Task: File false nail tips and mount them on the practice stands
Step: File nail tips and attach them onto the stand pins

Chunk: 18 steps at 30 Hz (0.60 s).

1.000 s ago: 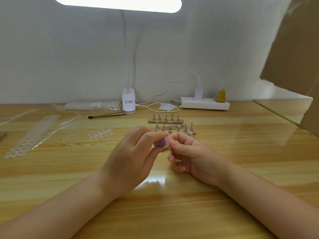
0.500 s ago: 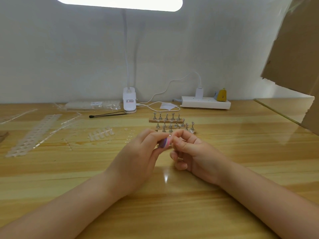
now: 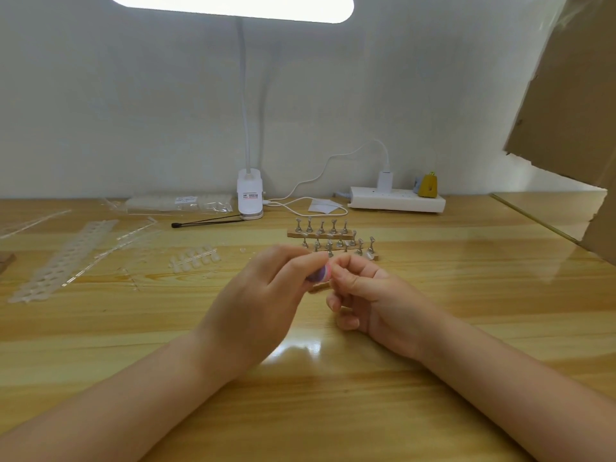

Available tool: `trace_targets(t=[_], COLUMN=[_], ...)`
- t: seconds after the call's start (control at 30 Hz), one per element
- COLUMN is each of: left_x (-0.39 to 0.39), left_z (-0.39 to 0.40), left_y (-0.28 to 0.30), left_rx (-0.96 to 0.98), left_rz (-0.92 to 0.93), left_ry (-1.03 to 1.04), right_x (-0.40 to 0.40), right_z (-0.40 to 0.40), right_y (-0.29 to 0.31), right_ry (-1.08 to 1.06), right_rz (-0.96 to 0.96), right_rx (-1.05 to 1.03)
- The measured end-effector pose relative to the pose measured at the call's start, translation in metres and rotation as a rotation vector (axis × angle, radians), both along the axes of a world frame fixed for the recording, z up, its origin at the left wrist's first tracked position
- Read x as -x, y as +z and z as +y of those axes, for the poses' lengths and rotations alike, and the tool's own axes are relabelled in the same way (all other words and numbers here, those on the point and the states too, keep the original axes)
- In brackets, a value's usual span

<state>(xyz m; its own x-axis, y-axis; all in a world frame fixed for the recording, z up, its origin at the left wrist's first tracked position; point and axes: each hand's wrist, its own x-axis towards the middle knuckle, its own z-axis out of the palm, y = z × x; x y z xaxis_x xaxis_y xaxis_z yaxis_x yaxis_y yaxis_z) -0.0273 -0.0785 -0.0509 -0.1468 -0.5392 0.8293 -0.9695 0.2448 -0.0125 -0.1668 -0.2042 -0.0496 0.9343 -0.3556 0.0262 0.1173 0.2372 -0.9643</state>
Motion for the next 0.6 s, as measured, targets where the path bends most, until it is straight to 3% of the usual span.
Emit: trace_targets(t=[0.07, 0.23, 0.43, 0.6], left_x=[0.002, -0.012, 0.005, -0.014], left_z=[-0.002, -0.001, 0.0, 0.005], left_y=[-0.004, -0.004, -0.001, 0.008], left_rx=[0.019, -0.056, 0.034, 0.067], left_rz=[-0.076, -0.151, -0.301, -0.288], left_ry=[-0.046, 0.162, -0.039, 0.063], right_x=[0.0, 0.001, 0.0, 0.001], right_z=[-0.001, -0.003, -0.001, -0.001], right_y=[-0.001, 0.002, 0.002, 0.004], right_ry=[0.004, -0.004, 0.065, 0.06], right_rz=[-0.002, 0.044, 0.062, 0.072], right_rx=[0.002, -0.026, 0.045, 0.055])
